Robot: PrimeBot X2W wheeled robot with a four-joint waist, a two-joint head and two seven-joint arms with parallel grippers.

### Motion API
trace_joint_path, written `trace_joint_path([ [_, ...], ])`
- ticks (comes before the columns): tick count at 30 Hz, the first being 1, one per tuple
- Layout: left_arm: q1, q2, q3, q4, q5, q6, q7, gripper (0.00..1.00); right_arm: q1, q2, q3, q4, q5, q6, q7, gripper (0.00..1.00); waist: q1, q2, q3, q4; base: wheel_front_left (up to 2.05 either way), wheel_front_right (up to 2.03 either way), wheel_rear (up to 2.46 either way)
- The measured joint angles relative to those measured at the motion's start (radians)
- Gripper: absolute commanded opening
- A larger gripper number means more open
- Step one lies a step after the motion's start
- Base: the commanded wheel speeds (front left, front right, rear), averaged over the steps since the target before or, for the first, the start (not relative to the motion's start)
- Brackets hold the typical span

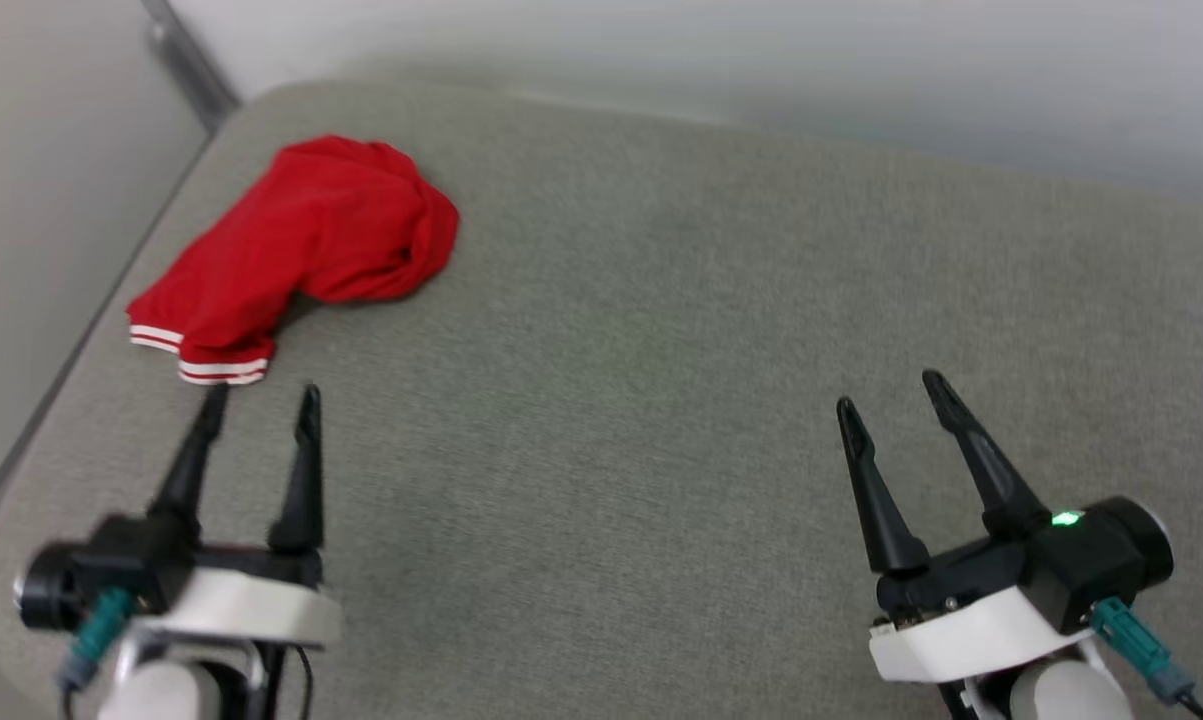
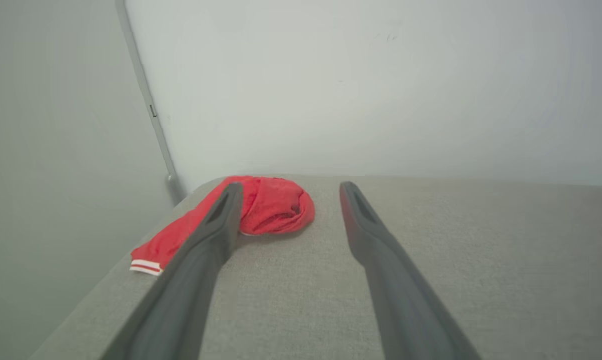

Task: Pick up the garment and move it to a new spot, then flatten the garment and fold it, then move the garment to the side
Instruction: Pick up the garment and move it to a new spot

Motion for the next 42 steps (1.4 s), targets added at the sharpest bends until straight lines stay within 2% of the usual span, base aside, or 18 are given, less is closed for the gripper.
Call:
trace_joint_path([
  [2,-0.071,0.057,-0.003,0.032,-0.023,-0.004,0.000,1.00,-0.022,-0.004,-0.006,-0.019,-0.005,0.000,0.000,1.00,0.0000,0.0000,0.043,-0.019,0.00,0.00,0.00],
  [5,-0.184,0.174,-0.050,0.111,-0.102,-0.005,0.004,1.00,-0.042,-0.012,-0.020,-0.039,-0.006,0.000,0.000,1.00,0.0001,0.0000,0.109,-0.049,0.00,0.00,0.00],
  [7,-0.270,0.258,-0.095,0.157,-0.180,-0.005,0.050,1.00,-0.052,-0.020,-0.022,-0.051,-0.008,0.000,0.000,1.00,0.0001,0.0000,0.154,-0.068,0.00,0.00,0.00],
  [9,-0.359,0.366,-0.143,0.182,-0.209,-0.006,0.097,1.00,-0.065,-0.029,-0.020,-0.064,-0.012,0.000,0.000,1.00,0.0001,0.0000,0.199,-0.087,0.00,0.00,0.00],
  [14,-0.530,0.539,-0.217,0.269,-0.399,-0.006,0.287,1.00,-0.094,-0.042,-0.014,-0.090,-0.031,0.000,0.000,1.00,0.0002,0.0000,0.306,-0.134,0.00,0.00,0.00],
  [18,-0.622,0.669,-0.274,0.318,-0.571,-0.006,0.532,1.00,-0.104,-0.041,-0.012,-0.093,-0.031,0.000,0.000,1.00,0.0002,0.0000,0.377,-0.173,0.00,0.00,0.00],
  [23,-0.704,0.776,-0.284,0.344,-0.799,-0.007,0.834,1.00,-0.126,-0.037,-0.001,-0.097,-0.033,0.000,0.000,1.00,0.0001,0.0000,0.450,-0.220,0.00,0.00,0.00],
  [26,-0.722,0.802,-0.282,0.364,-0.881,-0.006,0.962,1.00,-0.137,-0.032,0.003,-0.104,-0.034,0.000,0.000,1.00,0.0001,0.0000,0.484,-0.242,0.00,0.00,0.00],
  [29,-0.742,0.826,-0.287,0.370,-0.906,0.006,1.046,1.00,-0.139,-0.029,0.010,-0.110,-0.040,0.000,-0.001,1.00,0.0001,0.0000,0.511,-0.257,0.00,0.00,0.00],
  [32,-0.766,0.830,-0.284,0.377,-0.921,0.024,1.079,1.00,-0.147,-0.029,0.012,-0.114,-0.041,0.001,-0.002,1.00,-0.0001,0.0000,0.531,-0.265,0.00,0.00,0.00],
  [33,-0.770,0.830,-0.287,0.378,-0.924,0.026,1.089,0.94,-0.154,-0.029,0.012,-0.114,-0.041,0.000,-0.002,1.00,-0.0001,0.0000,0.535,-0.266,0.00,0.00,0.00],
  [34,-0.771,0.829,-0.290,0.379,-0.927,0.026,1.099,0.00,-0.157,-0.029,0.011,-0.114,-0.042,0.001,-0.002,1.00,-0.0002,0.0000,0.538,-0.268,0.00,0.00,0.00],
  [37,-0.775,0.824,-0.295,0.377,-0.945,0.020,1.111,0.00,-0.160,-0.027,0.010,-0.111,-0.045,0.001,-0.002,1.00,-0.0002,0.0000,0.538,-0.268,0.00,0.00,0.00],
  [42,-0.756,0.812,-0.302,0.388,-0.945,0.010,1.071,0.00,-0.164,-0.023,0.010,-0.089,-0.049,0.000,-0.002,1.00,-0.0001,0.0000,0.508,-0.270,0.00,0.00,0.00],
])
